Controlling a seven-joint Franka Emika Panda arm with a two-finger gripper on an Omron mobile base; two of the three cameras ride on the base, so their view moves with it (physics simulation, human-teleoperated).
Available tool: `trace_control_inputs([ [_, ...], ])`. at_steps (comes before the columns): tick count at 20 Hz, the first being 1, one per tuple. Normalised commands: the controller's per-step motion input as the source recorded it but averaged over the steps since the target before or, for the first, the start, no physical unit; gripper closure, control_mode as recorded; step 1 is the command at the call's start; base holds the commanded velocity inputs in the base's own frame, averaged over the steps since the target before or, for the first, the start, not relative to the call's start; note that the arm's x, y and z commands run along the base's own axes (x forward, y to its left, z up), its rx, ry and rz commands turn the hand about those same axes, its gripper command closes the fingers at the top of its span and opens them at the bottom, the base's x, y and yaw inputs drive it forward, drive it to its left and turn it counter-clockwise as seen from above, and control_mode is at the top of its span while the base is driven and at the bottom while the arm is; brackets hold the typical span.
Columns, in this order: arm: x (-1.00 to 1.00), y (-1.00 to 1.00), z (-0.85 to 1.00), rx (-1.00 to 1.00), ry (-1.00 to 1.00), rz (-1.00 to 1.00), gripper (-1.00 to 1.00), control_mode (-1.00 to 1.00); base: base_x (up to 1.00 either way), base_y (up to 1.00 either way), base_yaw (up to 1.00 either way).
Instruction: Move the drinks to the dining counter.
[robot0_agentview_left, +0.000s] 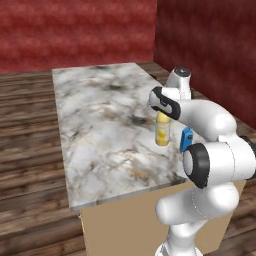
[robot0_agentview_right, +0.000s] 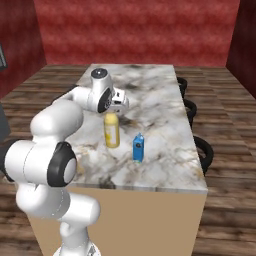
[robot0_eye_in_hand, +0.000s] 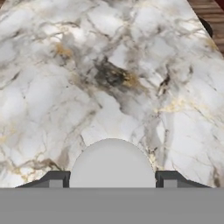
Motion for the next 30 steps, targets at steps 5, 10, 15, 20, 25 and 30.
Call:
trace_control_inputs([
  [5,0.09,-0.03,-0.17,0.00,0.03,0.00,1.00,-1.00,0.00,0.00,0.00],
  [10,0.06,-0.07,-0.17,0.00,0.02,0.00,1.00,-1.00,0.00,0.00,0.00],
  [15,0.05,-0.05,-0.16,0.00,0.03,0.00,1.00,-1.00,0.00,0.00,0.00],
  [20,0.04,-0.04,-0.16,0.00,0.04,0.00,1.00,-1.00,0.00,0.00,0.00],
  [25,0.03,-0.03,-0.15,0.00,0.03,0.00,1.00,-1.00,0.00,0.00,0.00],
  [30,0.00,-0.04,-0.17,0.00,0.01,0.00,1.00,-1.00,0.00,0.00,0.00],
])
